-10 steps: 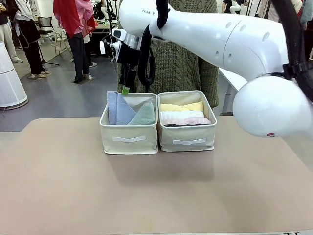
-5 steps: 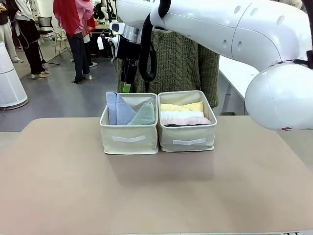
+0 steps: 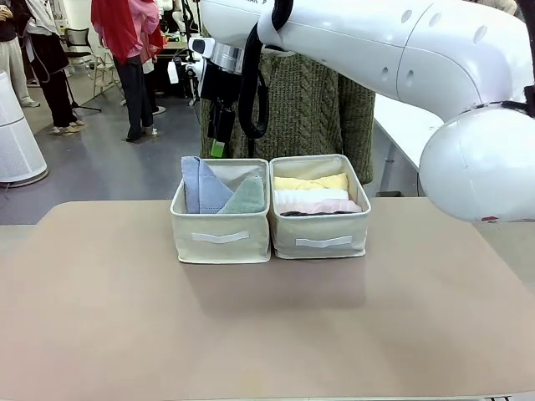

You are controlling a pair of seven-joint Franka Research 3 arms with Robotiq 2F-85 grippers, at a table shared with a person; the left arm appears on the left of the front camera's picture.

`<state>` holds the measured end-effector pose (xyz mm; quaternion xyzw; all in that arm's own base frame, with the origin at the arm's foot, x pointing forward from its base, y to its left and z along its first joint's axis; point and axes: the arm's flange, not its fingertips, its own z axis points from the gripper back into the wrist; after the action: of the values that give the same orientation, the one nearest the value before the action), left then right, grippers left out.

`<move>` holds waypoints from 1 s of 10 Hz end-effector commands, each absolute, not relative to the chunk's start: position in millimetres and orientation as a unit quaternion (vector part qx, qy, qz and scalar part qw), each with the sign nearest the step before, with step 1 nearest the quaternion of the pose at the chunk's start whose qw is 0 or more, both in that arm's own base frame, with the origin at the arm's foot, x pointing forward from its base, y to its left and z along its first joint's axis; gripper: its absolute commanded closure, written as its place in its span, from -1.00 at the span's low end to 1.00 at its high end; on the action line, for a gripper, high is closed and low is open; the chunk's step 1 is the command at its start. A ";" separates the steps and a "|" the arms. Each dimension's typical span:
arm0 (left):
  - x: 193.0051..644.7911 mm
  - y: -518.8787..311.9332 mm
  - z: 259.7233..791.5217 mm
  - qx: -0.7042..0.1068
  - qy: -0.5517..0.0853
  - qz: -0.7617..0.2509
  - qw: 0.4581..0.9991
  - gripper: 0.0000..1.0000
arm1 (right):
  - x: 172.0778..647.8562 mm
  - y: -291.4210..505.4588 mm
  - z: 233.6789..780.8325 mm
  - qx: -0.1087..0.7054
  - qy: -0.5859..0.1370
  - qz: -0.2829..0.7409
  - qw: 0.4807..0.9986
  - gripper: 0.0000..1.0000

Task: Sort the towels based on their folding style.
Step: Pick up another triangle-folded towel from the table and place it in the left Fabric basket.

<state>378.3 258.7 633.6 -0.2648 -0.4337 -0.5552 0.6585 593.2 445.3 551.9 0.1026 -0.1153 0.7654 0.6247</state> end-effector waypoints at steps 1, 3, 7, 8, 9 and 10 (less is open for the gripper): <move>377.3 258.4 635.0 -0.265 -0.438 -0.555 0.656 -1.00 | 568.9 366.4 562.1 0.110 -0.127 0.710 0.684 -1.00; 377.3 258.4 635.0 -0.265 -0.438 -0.555 0.656 -1.00 | 511.4 274.7 569.3 0.128 -0.137 0.637 0.747 -1.00; 377.3 258.4 635.0 -0.265 -0.438 -0.555 0.656 -1.00 | 417.0 186.1 568.8 0.152 -0.096 0.528 0.830 -1.00; 377.3 258.4 635.0 -0.265 -0.438 -0.555 0.656 -1.00 | 400.2 167.6 571.5 0.145 -0.097 0.501 0.847 -1.00; 377.3 258.4 635.0 -0.265 -0.438 -0.555 0.656 -1.00 | 387.4 150.9 574.6 0.148 -0.111 0.483 0.856 -1.00; 377.3 258.4 635.0 -0.265 -0.438 -0.555 0.656 -1.00 | 380.6 141.1 578.0 0.144 -0.129 0.477 0.857 -1.00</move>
<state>378.5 259.0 633.0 -0.2652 -0.4334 -0.5546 0.6590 387.1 135.9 581.6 0.1574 -0.1032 0.4895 0.8514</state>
